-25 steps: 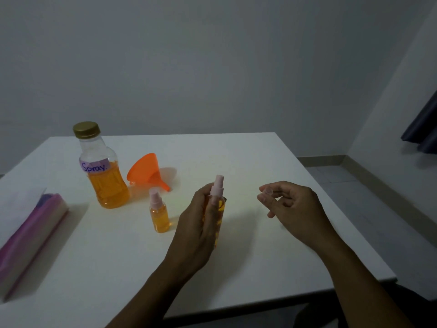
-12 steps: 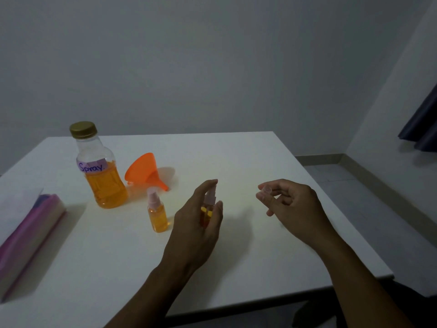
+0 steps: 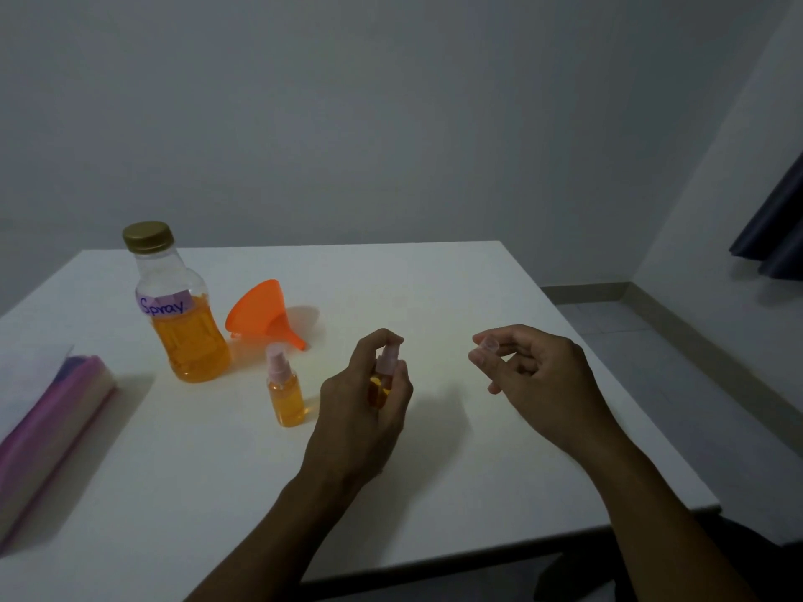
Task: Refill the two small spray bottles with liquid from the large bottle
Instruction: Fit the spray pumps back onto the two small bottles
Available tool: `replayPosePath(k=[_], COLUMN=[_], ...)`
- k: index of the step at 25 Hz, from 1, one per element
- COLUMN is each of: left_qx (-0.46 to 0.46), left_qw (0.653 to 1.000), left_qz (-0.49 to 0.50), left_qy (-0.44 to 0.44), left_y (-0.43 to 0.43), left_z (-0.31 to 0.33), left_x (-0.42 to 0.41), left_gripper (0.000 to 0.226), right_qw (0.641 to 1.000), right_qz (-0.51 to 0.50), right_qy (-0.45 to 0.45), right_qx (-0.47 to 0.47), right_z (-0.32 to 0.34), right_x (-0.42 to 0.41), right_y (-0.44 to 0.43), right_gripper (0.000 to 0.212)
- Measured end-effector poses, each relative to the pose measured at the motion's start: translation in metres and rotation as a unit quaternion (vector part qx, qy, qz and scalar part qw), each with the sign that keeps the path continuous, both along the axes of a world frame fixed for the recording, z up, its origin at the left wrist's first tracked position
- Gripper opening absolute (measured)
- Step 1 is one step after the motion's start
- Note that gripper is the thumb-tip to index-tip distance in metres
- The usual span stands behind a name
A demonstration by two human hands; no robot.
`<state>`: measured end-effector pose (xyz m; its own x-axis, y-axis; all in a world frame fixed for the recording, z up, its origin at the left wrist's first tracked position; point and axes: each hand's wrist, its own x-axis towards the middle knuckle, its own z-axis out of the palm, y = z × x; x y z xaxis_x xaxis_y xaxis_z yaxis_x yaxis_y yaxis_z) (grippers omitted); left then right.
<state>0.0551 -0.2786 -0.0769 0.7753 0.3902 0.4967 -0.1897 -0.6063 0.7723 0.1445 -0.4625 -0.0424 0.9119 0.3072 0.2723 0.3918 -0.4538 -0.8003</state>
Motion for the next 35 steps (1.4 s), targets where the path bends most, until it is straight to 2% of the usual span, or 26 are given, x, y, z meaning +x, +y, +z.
replayPosePath(k=[3, 6, 11, 14, 19, 26, 30, 32, 35], left_qx=[-0.024, -0.045, 0.021, 0.038, 0.014, 0.021, 0.008, 0.009, -0.006], left_qw=[1.000, 0.998, 0.995, 0.995, 0.997, 0.999, 0.999, 0.998, 1.000], left_qz=[-0.003, -0.041, -0.066, -0.064, -0.071, -0.046, -0.051, -0.053, -0.013], left_qy=[-0.005, 0.020, 0.078, 0.068, 0.038, -0.006, -0.014, -0.019, -0.027], left_y=[0.000, 0.001, 0.004, 0.007, 0.008, 0.013, 0.023, 0.032, 0.060], left_z=[0.002, 0.004, 0.002, 0.001, 0.002, 0.000, 0.006, 0.014, 0.030], left_x=[-0.001, -0.005, -0.011, -0.010, -0.011, -0.014, -0.024, -0.033, -0.057], left_gripper=[0.026, 0.040, 0.047, 0.047, 0.043, 0.034, 0.031, 0.030, 0.030], right_qw=[1.000, 0.999, 0.986, 0.985, 0.989, 0.985, 0.970, 0.971, 0.981], right_qz=[0.006, 0.023, 0.086, 0.117, 0.127, 0.143, 0.195, 0.187, 0.152], right_qy=[-0.001, -0.001, 0.056, 0.054, 0.030, 0.021, 0.067, 0.070, 0.068], right_qx=[0.006, 0.032, 0.132, 0.114, 0.064, 0.091, 0.128, 0.130, 0.104], right_z=[0.000, 0.000, 0.006, 0.006, 0.004, -0.001, 0.003, 0.003, -0.004], right_x=[-0.002, -0.004, -0.010, -0.012, -0.014, -0.021, -0.021, -0.019, -0.021], right_y=[0.001, 0.005, 0.020, 0.025, 0.023, 0.039, 0.042, 0.042, 0.050], right_gripper=[0.023, 0.024, 0.024, 0.028, 0.025, 0.027, 0.034, 0.035, 0.026])
